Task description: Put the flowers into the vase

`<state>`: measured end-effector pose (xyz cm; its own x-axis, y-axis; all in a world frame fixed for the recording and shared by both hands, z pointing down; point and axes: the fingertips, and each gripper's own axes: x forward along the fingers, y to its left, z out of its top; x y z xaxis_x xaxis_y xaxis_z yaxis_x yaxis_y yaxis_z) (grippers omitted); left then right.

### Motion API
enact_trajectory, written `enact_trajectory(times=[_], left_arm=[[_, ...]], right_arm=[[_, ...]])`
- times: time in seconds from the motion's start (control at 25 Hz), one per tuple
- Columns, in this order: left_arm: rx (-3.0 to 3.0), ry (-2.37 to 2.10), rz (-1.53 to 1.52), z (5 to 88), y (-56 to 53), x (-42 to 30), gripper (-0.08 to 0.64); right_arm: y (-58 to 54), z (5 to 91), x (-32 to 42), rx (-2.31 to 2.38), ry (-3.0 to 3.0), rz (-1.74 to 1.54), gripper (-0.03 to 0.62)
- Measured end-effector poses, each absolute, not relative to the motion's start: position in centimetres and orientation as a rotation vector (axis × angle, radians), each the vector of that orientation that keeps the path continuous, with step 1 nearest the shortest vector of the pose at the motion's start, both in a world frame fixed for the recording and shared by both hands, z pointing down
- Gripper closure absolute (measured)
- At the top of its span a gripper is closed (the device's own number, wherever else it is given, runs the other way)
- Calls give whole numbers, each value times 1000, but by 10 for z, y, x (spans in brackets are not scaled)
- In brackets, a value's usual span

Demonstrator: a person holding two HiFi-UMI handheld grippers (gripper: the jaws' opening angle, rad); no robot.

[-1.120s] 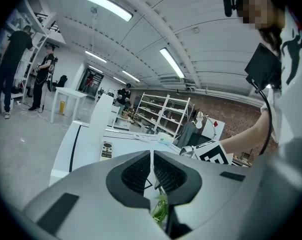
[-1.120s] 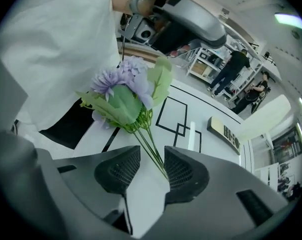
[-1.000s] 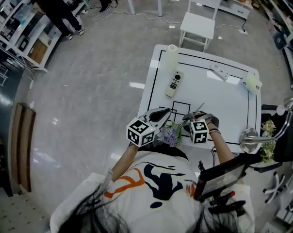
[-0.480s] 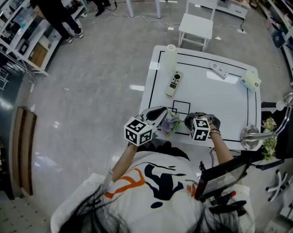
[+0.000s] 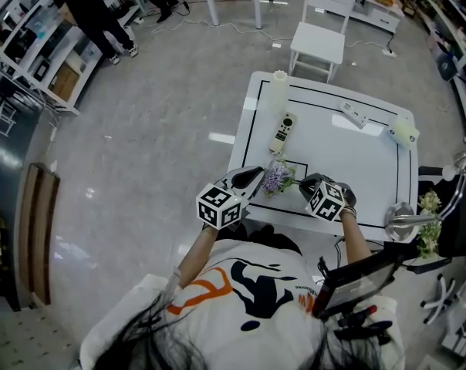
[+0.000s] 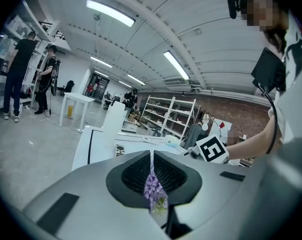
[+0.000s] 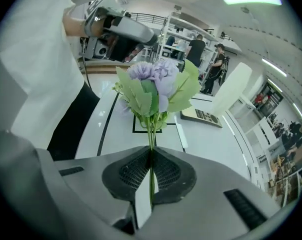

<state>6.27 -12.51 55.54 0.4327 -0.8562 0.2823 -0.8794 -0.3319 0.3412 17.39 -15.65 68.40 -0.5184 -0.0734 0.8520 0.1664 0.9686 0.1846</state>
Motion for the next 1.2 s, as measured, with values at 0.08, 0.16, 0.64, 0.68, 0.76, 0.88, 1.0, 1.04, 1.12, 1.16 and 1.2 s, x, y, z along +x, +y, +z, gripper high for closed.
enact_trajectory(times=[0.08,0.16,0.64,0.68,0.76,0.88,1.0,1.04,1.12,1.16,1.2], left_arm=[[2251,-1470,70,555,-127,59,548],[2255,-1471,69,555,-129,56,548],[2301,-1414,69,549,-164,14,548],[2310,-1403,70,547,-170,9,548],[2331,-1379,74,543,-182,0,548],[2371,-1340,85,537,-199,-10,548],[2401,-1306,87,534,-216,-22,545],[2408,-1294,85,533,-221,-25,538],[2424,-1266,83,532,-233,-32,525],[2435,-1251,84,531,-240,-34,515],[2448,-1235,88,529,-246,-36,506]], right_arm=[[-162,678,169,-21,-2132,-261,570],[-168,672,164,23,-2170,-222,569],[-229,628,141,446,-2344,119,569],[-236,624,140,494,-2357,155,570],[-249,615,139,583,-2383,222,570],[-267,602,135,691,-2403,274,569],[-283,587,127,780,-2417,296,569],[-288,582,123,808,-2427,307,569],[-299,568,116,863,-2453,326,569],[-305,560,113,890,-2466,330,569],[-310,552,109,915,-2478,333,569]])
